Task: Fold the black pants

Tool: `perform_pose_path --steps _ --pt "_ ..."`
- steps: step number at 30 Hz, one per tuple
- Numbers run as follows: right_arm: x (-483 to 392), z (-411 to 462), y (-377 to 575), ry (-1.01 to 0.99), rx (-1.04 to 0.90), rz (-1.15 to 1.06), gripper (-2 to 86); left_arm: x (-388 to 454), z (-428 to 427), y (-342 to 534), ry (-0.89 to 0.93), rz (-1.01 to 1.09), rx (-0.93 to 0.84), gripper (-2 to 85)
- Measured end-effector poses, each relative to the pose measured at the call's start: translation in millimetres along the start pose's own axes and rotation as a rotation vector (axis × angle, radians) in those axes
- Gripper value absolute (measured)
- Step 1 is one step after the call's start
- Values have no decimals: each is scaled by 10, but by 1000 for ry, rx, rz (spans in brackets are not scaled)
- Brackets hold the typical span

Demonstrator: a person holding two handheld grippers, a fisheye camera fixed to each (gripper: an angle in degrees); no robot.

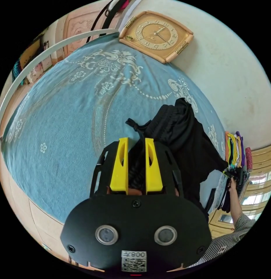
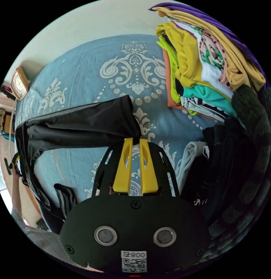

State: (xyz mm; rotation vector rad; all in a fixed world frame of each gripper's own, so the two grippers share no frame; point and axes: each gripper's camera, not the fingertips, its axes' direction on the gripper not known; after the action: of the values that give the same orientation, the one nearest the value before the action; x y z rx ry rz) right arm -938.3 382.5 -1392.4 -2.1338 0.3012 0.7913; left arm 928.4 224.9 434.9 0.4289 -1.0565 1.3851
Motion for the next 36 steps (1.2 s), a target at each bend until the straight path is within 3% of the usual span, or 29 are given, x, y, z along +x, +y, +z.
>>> perform_pose_path --steps 3,7,10,14,17,22,28,36 --pt "-75 3 -99 23 -45 -43 27 86 -47 -80 2 72 -56 22" --pt "-130 -278 -101 70 -29 -112 22 140 -598 9 -18 130 103 14" --pt "-33 -578 92 -7 8 -130 22 -4 -908 190 -63 123 183 17" --pt "112 -324 259 1 -126 -104 26 -203 -799 311 -109 81 119 31" --pt "207 -203 320 -80 -148 -38 33 -255 -811 348 -86 41 152 54" --pt "184 -225 423 -83 -109 2 48 68 -959 97 19 173 247 92" --pt "-8 -410 511 9 0 4 50 628 -591 -491 3 325 125 98" --pt "-336 -358 -56 -66 128 -50 79 649 -236 -710 22 280 -10 46"
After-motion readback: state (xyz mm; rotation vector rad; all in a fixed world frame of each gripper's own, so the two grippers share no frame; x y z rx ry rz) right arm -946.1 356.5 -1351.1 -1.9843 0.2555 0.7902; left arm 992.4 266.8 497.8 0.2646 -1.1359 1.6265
